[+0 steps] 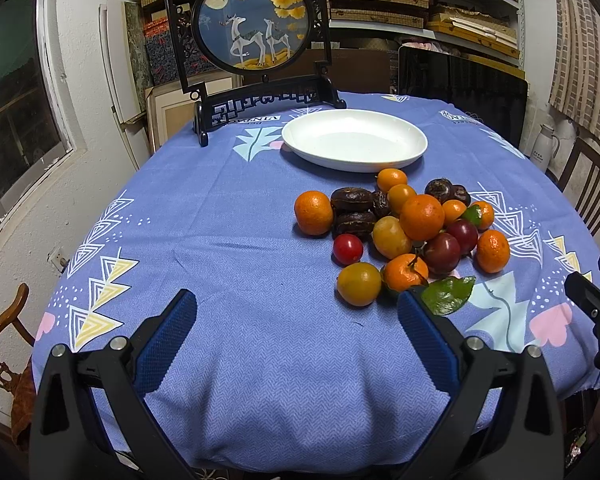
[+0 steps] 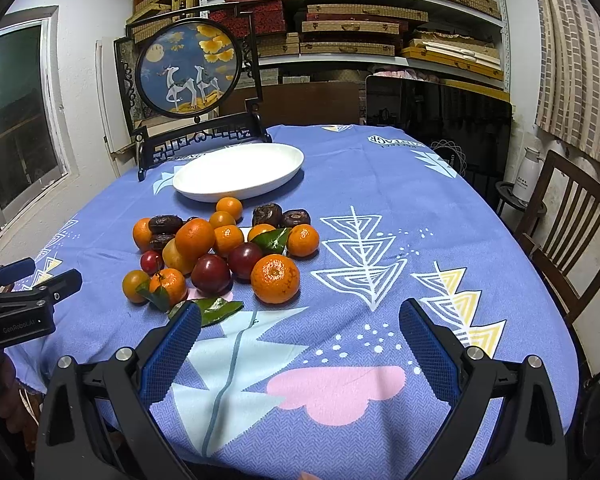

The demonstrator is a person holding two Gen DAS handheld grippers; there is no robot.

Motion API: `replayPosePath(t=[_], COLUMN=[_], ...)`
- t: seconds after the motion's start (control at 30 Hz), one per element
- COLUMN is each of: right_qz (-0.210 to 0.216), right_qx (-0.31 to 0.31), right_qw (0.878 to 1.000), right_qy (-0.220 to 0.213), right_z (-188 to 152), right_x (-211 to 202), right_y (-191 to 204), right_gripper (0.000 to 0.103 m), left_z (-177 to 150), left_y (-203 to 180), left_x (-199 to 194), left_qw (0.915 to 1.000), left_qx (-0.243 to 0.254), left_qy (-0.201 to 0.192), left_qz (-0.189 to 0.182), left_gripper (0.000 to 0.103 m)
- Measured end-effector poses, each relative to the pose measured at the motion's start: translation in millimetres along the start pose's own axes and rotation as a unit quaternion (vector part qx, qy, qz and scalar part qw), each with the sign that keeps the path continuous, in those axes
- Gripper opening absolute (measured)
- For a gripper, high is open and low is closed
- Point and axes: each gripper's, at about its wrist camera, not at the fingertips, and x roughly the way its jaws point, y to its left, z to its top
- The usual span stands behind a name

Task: Organize fruits
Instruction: 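Grasp the yellow tomato with the left gripper while the right gripper grasps a tangerine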

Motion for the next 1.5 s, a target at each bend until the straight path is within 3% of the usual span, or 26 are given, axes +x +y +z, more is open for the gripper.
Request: replayPosePath(t=[0.6,0.8,0.97,1.23,1.3,1.37,1.5], right_qz=[0.002,0.004,0.007,0.005,0.003,0.002,0.001], right_qx=[-0.004,-0.002,0.004,0.015,0.019,0.021,0.024], right_qw=[1.0,1.0,1.0,0.999,0.999,0.999,0.999], right_qy=[0.004,0.009,0.019,0.033,0.035,0.038,0.048], right_z=[0.2,-0.1,-0.8,-2.3,-2.5,-2.7,-2.4], right_x=[1.9,4.2,10.7,22.3,24.9,27.9,35.5], right_y=[2.6,2.7,-0.4,-10.2,-12.9,-15.3,-20.0], right_gripper=[0.099,0.099,0.099,0.099,0.099,0.099,0.099], left_z=[-1.0,-4.1,-12.0,-9.4,-7.9,-6.7,-5.4], left_y=[-0.4,0.8,2.0,-0.8,-8.5,-15.9,-27.1], left_x=[3.7,19.2,40.5,78.9,85.3,92.3,100.1], left_qw=[1.0,0.9993,0.9951,0.9938,0.9929,0.9912,0.9883], left_qx=[-0.002,0.006,0.032,0.042,0.054,0.064,0.075], left_qy=[0.004,0.023,0.03,0.047,0.051,0.059,0.058], left_qz=[-0.009,-0.029,-0.088,-0.091,-0.094,-0.1,-0.119], left_gripper=[0.098,0.098,0.099,0.098,0.089,0.071,0.047])
